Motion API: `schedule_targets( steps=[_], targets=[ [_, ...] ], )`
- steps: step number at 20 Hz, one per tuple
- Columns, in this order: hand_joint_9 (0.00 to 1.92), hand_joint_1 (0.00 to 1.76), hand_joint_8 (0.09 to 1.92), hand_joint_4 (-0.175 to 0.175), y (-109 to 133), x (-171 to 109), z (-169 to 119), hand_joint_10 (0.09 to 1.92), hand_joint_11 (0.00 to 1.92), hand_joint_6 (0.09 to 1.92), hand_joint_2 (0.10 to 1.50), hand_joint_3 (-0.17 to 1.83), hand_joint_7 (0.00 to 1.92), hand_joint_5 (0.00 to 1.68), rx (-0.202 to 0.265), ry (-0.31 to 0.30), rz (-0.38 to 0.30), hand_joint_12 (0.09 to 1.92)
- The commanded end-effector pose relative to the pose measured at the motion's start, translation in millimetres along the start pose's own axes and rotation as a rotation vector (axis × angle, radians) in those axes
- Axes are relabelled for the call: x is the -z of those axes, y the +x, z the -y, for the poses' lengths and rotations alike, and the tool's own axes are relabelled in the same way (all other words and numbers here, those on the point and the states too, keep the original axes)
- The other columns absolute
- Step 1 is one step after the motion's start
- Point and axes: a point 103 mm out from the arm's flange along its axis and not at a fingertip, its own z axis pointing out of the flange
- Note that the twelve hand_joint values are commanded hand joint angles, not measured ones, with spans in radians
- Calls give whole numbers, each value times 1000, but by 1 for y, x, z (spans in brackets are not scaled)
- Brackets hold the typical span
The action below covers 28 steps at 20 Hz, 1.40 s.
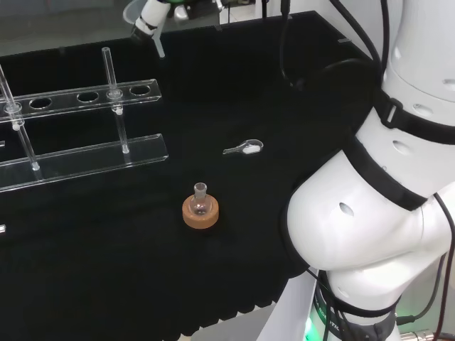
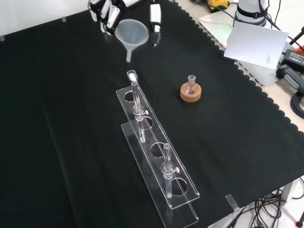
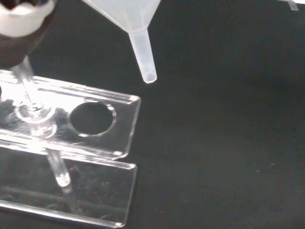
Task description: Place the funnel on the round-bottom flask.
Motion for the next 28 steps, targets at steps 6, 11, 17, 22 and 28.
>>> schedule_targets(
  steps=[6,11,17,22,28],
  targets=[
    [706,874,584,175,-30,-37,35,404,0,565,597,551,1061,901,-78,4,-73,1254],
    [712,875,584,175,-32,-47,52,403,0,567,594,559,1063,906,-96,12,-95,1254],
    [722,877,585,175,-25,-63,77,402,0,569,591,570,1066,911,-109,38,-117,1257],
    [725,876,586,175,-16,-74,93,400,0,570,589,578,1068,912,-119,47,-119,1261],
    [732,868,586,175,-5,-85,107,387,0,572,570,613,1070,910,-125,60,-106,1277]
  ],
)
